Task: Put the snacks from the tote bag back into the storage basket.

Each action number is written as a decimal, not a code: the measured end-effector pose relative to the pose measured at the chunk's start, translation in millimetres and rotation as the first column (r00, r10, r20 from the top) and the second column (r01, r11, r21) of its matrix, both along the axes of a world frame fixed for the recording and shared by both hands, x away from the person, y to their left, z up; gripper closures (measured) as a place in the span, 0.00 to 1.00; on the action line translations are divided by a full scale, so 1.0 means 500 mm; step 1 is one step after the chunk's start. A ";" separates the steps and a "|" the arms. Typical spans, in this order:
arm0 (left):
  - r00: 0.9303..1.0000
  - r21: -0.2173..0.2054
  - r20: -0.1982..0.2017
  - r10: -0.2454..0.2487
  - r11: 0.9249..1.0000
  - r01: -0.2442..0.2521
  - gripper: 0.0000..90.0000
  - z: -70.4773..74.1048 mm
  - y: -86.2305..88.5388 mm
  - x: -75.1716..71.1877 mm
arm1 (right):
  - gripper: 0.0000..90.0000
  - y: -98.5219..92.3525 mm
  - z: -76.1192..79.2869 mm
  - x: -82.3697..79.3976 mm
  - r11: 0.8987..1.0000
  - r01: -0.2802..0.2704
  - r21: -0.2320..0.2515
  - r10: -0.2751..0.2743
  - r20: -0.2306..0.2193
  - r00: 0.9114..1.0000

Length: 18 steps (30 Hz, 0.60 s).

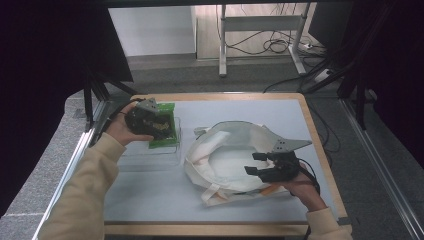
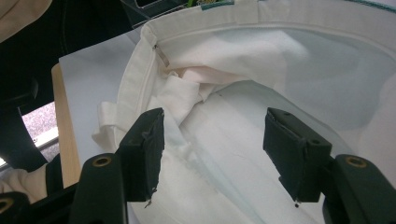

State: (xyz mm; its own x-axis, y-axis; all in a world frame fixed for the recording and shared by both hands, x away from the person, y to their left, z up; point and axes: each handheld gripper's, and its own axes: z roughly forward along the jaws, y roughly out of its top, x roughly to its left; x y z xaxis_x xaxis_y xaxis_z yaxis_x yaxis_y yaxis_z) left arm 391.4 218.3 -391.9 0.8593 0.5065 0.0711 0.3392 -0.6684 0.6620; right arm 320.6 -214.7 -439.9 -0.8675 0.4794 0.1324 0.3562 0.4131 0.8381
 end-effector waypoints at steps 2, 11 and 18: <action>1.000 -0.021 0.001 0.009 1.000 -0.009 0.51 -0.002 -0.006 -0.016 | 0.43 0.000 0.000 0.000 1.000 0.005 0.000 -0.005 0.001 1.000; 0.998 -0.111 -0.014 0.053 0.992 -0.055 0.51 -0.044 -0.032 -0.100 | 0.42 -0.004 0.004 -0.002 1.000 0.012 0.003 -0.012 0.009 1.000; 0.999 -0.173 0.000 0.053 0.984 -0.052 0.51 -0.071 -0.047 -0.156 | 0.42 -0.008 0.008 -0.003 1.000 0.020 0.003 -0.020 0.014 1.000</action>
State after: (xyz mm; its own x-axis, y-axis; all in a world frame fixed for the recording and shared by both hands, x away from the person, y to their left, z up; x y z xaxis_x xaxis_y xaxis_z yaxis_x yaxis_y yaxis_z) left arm 313.4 194.9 -427.1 0.8311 0.5559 -0.0176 0.3673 -0.5249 0.7678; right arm 319.4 -218.5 -435.9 -0.8595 0.4963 0.1218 0.3526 0.4035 0.8443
